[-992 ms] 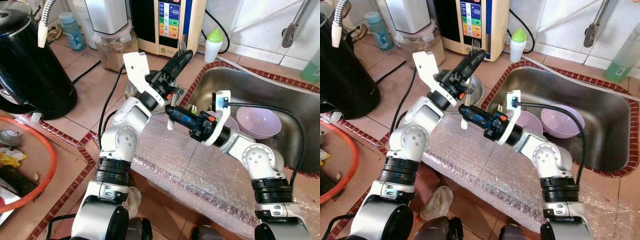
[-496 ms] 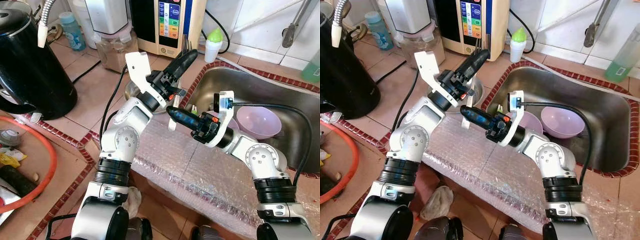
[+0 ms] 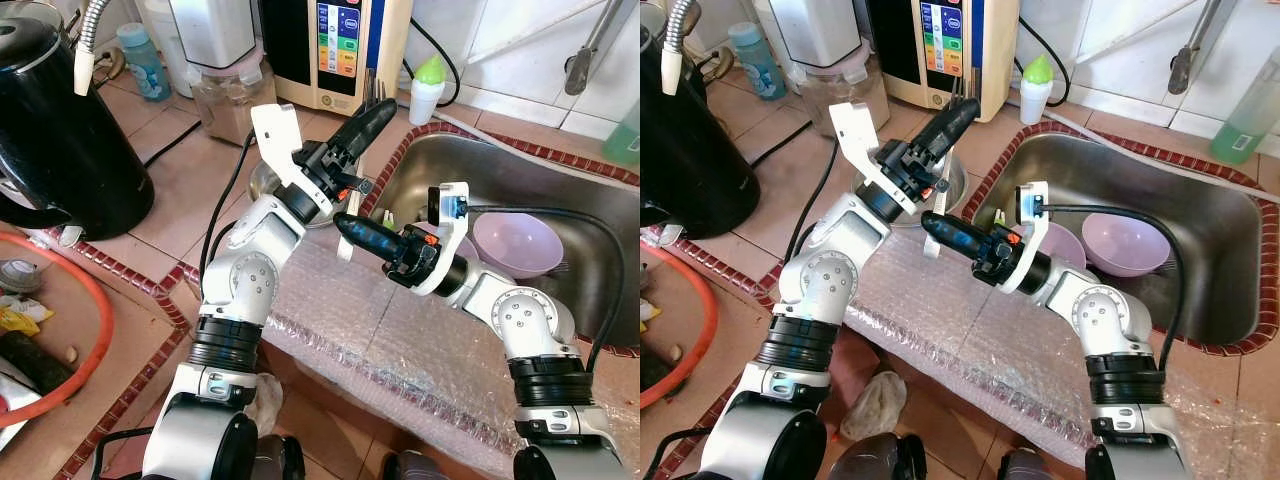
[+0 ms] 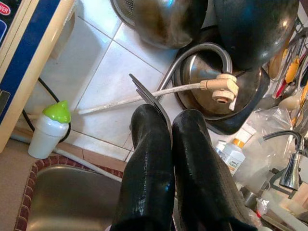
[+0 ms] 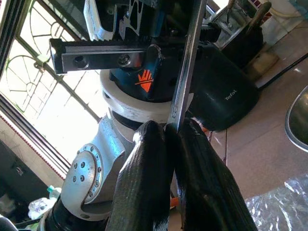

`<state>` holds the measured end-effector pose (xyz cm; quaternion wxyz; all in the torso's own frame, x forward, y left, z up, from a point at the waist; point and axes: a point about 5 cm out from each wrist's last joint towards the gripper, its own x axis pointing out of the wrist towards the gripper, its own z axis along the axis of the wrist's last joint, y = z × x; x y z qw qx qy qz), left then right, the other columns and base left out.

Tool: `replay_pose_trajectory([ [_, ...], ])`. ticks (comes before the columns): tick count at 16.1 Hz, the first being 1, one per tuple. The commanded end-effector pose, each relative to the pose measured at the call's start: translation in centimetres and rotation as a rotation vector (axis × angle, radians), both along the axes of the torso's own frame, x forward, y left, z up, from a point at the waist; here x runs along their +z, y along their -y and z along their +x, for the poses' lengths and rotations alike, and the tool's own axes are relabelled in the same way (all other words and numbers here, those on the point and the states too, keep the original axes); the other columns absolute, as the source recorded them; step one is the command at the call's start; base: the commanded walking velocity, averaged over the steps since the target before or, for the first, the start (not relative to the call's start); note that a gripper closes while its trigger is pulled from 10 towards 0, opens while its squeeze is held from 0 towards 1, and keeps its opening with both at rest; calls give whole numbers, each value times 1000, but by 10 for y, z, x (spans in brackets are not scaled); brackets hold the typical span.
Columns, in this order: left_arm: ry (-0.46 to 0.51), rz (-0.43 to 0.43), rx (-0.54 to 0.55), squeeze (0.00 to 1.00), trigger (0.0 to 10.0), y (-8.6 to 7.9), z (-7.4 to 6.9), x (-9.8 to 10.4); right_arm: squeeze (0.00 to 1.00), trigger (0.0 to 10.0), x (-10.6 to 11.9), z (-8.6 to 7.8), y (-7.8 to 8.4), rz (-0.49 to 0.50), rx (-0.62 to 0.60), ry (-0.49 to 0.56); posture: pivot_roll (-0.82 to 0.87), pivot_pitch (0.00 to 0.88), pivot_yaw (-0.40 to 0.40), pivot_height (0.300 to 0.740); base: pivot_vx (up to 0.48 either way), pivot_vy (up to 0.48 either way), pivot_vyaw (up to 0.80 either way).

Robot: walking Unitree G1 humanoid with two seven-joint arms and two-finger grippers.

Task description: Kitchen organization

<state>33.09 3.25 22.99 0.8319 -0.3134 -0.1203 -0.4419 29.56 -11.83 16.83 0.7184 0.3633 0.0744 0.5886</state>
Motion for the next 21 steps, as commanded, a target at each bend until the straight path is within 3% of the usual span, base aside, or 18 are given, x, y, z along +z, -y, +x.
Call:
replay_pose_trajectory([
  [1,-8,-4,-42,1000,10000,14,-3,0,0,0,-6,1,-1,-49,-24,-8,-113,69,94,740,0,0,0],
  [4,-12,29,-38,1000,10000,13,-1,-6,0,0,-11,10,1,-88,-117,-8,-114,67,95,740,0,0,0],
  [11,-3,201,-5,1000,10000,5,5,-23,0,0,-10,37,17,-207,-413,44,-108,64,92,740,0,0,0],
  [15,-18,288,-3,1000,10000,-8,2,-39,0,0,-2,62,40,-272,-688,63,-107,62,92,740,0,0,0],
  [17,-39,319,4,1000,10000,-11,-2,-46,0,0,-7,73,60,-366,-865,31,-99,61,90,740,0,0,0],
  [20,-48,364,-5,1000,10000,-14,-9,-52,0,0,-36,77,81,-614,-1026,-105,-89,62,86,740,0,0,0],
  [21,-57,412,0,1000,10000,-18,-11,-57,0,10000,-50,75,89,-718,-1081,-152,-84,62,86,740,0,0,0],
])
